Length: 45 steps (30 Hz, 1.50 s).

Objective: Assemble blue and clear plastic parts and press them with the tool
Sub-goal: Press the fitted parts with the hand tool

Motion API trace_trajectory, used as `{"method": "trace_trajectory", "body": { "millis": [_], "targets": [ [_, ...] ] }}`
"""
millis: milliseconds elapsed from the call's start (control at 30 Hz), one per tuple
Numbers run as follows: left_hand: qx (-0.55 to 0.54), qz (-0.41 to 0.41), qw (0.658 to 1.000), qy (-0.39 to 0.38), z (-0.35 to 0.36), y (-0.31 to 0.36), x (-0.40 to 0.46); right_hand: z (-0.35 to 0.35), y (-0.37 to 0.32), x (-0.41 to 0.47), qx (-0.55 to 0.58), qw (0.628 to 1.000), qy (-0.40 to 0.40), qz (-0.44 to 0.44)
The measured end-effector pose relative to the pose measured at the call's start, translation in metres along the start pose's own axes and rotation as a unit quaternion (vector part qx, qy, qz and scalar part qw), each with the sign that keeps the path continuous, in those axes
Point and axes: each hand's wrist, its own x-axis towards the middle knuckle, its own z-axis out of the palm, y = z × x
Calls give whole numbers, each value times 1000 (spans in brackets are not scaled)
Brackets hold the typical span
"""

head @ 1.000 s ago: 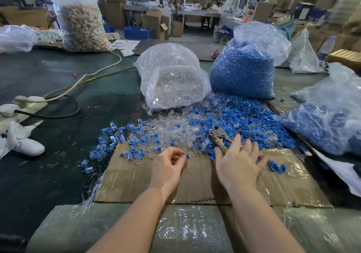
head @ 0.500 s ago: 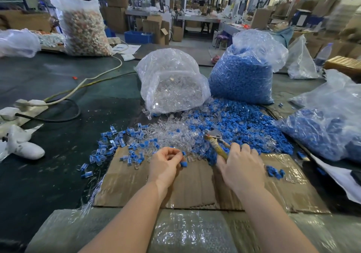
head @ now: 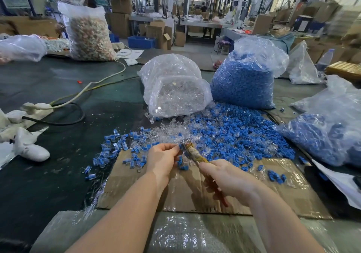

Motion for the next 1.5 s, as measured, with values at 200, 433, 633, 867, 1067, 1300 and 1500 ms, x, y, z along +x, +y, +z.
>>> {"method": "trace_trajectory", "body": {
  "millis": [200, 433, 633, 867, 1067, 1300, 1500],
  "targets": [
    [8, -4, 1000, 4, -1, 3, 0, -1, 1, -4, -3, 999, -43, -10],
    [18, -3, 1000, 6, 0, 5, -2, -2, 2, -1, -36, 999, -38, 13],
    [32, -3, 999, 5, 2, 5, -6, -2, 3, 0, -97, 994, -50, 19],
    [35, 2, 999, 6, 3, 6, -6, -5, 3, -1, -50, 997, -48, 29],
    [51, 9, 999, 3, 3, 6, -7, -5, 3, -1, -57, 997, -54, 28],
    [41, -14, 999, 9, 4, 7, -8, -1, 0, -3, -92, 995, -44, 22],
    [12, -28, 1000, 3, 6, 8, -11, 6, 1, -2, -106, 994, -2, 4]
  ]
}}
